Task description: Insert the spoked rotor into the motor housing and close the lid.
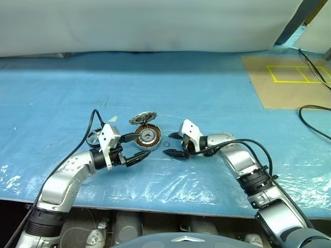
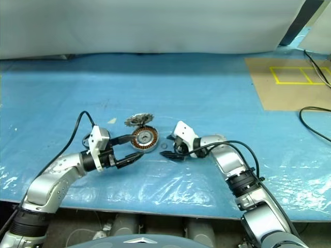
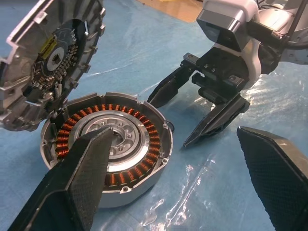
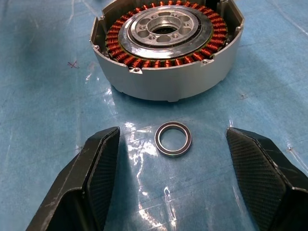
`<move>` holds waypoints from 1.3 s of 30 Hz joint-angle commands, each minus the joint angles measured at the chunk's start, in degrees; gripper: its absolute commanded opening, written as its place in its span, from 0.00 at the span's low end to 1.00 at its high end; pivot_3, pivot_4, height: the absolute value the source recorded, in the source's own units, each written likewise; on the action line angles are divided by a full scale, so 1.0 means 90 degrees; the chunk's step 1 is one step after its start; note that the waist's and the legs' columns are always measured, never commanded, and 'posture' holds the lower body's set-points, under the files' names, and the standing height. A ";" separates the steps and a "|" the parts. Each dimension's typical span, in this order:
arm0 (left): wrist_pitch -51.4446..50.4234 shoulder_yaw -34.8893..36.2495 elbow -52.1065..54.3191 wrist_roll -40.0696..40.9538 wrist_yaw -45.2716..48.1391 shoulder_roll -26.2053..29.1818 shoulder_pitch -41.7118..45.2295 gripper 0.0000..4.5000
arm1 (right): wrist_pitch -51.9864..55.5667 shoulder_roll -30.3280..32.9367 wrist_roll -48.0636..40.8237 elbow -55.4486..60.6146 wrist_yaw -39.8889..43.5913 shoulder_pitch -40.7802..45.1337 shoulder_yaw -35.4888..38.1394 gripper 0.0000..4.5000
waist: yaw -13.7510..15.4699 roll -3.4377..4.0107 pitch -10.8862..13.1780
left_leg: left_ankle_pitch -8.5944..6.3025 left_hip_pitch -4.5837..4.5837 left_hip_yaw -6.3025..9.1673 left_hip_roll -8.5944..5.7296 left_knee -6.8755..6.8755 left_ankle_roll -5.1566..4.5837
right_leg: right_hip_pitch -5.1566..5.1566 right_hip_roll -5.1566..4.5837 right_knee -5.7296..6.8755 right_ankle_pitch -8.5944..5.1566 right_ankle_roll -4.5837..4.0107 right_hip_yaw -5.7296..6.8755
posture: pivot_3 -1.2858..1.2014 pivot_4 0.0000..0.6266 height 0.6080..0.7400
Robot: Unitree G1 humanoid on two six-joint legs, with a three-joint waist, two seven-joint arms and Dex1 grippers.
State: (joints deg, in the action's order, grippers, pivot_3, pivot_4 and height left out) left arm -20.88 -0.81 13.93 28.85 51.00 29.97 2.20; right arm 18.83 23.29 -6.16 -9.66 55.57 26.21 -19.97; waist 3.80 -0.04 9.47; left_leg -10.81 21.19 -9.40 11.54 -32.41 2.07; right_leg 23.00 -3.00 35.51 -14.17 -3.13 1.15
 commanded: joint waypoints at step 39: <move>0.0650 0.0261 -0.0158 -0.0259 -0.0009 -0.0051 -0.0176 0.97 | 0.0556 -0.0583 -0.0445 0.0152 0.0461 0.1203 0.0182 0.15 | -0.0117 -0.0001 0.0000 | 0.0000 -0.0003 -0.0002 0.0005 -0.0003 -0.0001 | 0.0001 0.0004 0.0007 0.0000 -0.0001 -0.0002 | 0.52 0.24 1.00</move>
State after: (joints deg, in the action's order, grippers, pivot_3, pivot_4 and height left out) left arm -16.30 0.12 11.89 26.61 50.97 29.39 0.82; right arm 25.19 18.66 -10.77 -7.35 59.91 35.74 -17.67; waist 2.75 -0.04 9.47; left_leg -10.82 21.18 -9.42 11.58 -32.44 2.05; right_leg 23.01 -2.96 35.58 -14.18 -3.15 1.14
